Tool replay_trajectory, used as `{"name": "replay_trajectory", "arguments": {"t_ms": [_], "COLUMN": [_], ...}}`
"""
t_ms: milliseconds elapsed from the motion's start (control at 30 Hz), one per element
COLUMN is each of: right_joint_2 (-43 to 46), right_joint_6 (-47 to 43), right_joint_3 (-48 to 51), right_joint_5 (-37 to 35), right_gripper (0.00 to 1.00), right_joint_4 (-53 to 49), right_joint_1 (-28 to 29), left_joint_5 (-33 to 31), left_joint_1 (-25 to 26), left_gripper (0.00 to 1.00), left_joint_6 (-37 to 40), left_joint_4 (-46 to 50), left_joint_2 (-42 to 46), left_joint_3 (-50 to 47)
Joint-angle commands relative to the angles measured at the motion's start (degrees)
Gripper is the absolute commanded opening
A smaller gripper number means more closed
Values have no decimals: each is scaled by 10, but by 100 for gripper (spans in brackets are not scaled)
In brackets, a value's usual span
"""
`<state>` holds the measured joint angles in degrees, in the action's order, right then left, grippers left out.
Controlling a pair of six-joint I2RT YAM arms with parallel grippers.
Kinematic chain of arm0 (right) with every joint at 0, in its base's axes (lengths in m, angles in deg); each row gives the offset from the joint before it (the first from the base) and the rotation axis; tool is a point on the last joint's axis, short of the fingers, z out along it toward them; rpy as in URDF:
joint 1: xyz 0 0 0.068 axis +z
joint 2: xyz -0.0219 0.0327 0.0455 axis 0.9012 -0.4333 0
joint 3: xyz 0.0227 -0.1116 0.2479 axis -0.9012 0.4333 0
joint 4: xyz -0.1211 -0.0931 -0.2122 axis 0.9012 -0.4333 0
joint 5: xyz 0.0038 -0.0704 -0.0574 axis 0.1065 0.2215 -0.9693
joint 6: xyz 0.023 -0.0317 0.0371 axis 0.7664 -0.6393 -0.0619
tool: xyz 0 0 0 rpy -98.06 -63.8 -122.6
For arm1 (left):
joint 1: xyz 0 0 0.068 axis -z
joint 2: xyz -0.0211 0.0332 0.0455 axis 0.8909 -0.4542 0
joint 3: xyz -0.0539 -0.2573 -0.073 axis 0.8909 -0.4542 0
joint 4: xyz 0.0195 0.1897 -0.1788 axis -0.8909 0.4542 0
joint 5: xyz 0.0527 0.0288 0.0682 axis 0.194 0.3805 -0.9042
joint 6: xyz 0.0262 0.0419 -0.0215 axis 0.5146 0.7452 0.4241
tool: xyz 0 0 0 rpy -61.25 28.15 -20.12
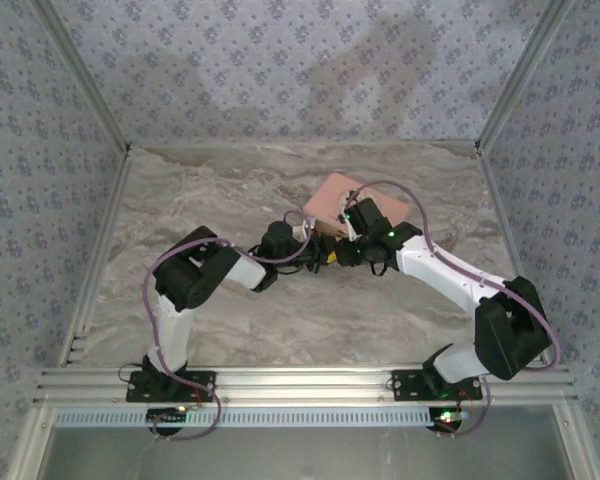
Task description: Unlock the padlock with the key
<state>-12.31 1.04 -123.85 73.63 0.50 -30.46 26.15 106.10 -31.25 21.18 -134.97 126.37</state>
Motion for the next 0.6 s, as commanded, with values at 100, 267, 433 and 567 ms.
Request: {"name": "replay_trajectory", "arguments": {"t_ms": [100, 267, 433, 567], "right_joint_2": [-13, -20, -26, -36], "right_joint_6": [-32, -46, -54, -62], "right_joint_3": [-18, -20, -26, -36], "right_joint_5": [-23, -48, -60, -73], "right_gripper": [43, 44, 43, 40], "right_joint_4": [-20, -22, -17, -19], "right_joint_1": [3, 5, 8, 14], "left_joint_5": [23, 29, 33, 34], "left_joint_1": [-7, -9, -8, -8], "left_gripper": [1, 1, 1, 1], "left_joint_6": [0, 0, -2, -6], "left_joint_4": [-33, -31, -33, -37], "left_joint_2": [39, 44, 47, 47], "left_joint_3": [21, 21, 21, 22]}}
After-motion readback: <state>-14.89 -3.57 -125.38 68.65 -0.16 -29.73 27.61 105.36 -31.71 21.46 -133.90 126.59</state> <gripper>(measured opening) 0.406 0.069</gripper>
